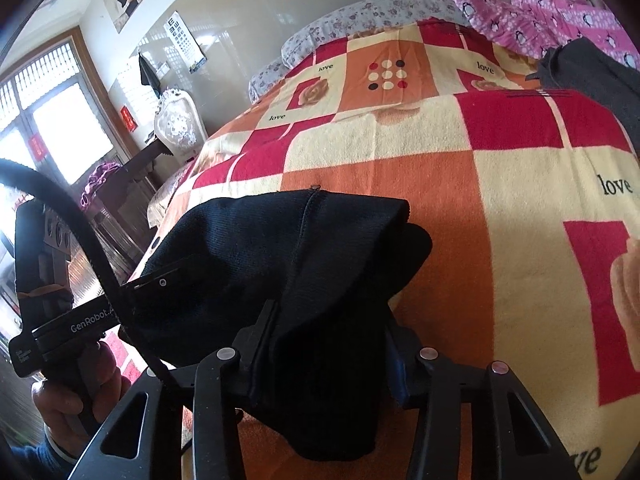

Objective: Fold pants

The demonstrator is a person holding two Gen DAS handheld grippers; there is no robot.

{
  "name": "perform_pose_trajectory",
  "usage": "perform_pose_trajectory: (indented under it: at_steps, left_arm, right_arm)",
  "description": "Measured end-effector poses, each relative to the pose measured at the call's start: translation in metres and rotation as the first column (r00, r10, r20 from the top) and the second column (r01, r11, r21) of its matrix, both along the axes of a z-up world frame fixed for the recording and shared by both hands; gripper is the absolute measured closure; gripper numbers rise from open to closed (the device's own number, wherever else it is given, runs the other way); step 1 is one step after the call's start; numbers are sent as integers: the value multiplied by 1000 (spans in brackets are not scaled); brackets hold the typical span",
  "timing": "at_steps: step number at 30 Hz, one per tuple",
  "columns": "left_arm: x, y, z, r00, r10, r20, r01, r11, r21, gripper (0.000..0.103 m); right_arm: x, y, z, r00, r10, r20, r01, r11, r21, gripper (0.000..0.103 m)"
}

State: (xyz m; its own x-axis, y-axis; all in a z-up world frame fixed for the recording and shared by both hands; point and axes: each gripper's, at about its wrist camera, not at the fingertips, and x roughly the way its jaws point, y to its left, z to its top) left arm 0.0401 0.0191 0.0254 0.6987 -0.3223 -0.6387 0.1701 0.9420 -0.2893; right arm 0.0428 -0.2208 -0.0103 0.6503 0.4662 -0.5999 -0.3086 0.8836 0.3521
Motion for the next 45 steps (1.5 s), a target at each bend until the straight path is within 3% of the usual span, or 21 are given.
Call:
perform_pose_trajectory:
  at_steps: [9,15,19,23,25,27,28,33,38,45]
  left_arm:
    - [19,-12,32,997,-18,70,17,1000,22,63]
    - [65,-26,46,994,-28,101,23,999,47,63]
    - [102,-33,30,998,-22,53,18,997,71,63]
    - [136,-40,-7,999,-17,-50,23,994,110,63]
    - [147,-39,-28,993,5,-116,10,991,131,60]
    - [143,-36,-31,996,23,-85,-12,991,133,46]
    - [140,-35,-30,997,20,-75,-9,990,142,46]
    - [130,-34,-22,997,40,-71,-26,982,187,44]
    - [102,-35,-10,996,84,3,-83,966,246,44]
    - [55,-35,0,994,87,68,-102,959,264,44]
  right_arm:
    - [14,-5,30,998,-21,67,22,1000,-15,58]
    - [56,-15,48,995,-55,89,57,998,-19,58]
    - [98,-19,39,997,-67,47,68,997,-30,58]
    - [136,-19,8,996,-90,-17,89,994,-63,58]
    - [156,-17,-20,988,-101,-113,89,991,-104,53]
    - [155,-25,-27,985,-142,-97,136,988,-69,35]
    - [153,-28,-27,983,-151,-101,144,987,-70,32]
    - [132,-31,-11,984,-164,-63,156,981,-112,32]
    - [92,-26,13,988,-150,28,152,983,-103,32]
    - [49,-7,28,988,-120,99,132,983,-124,32]
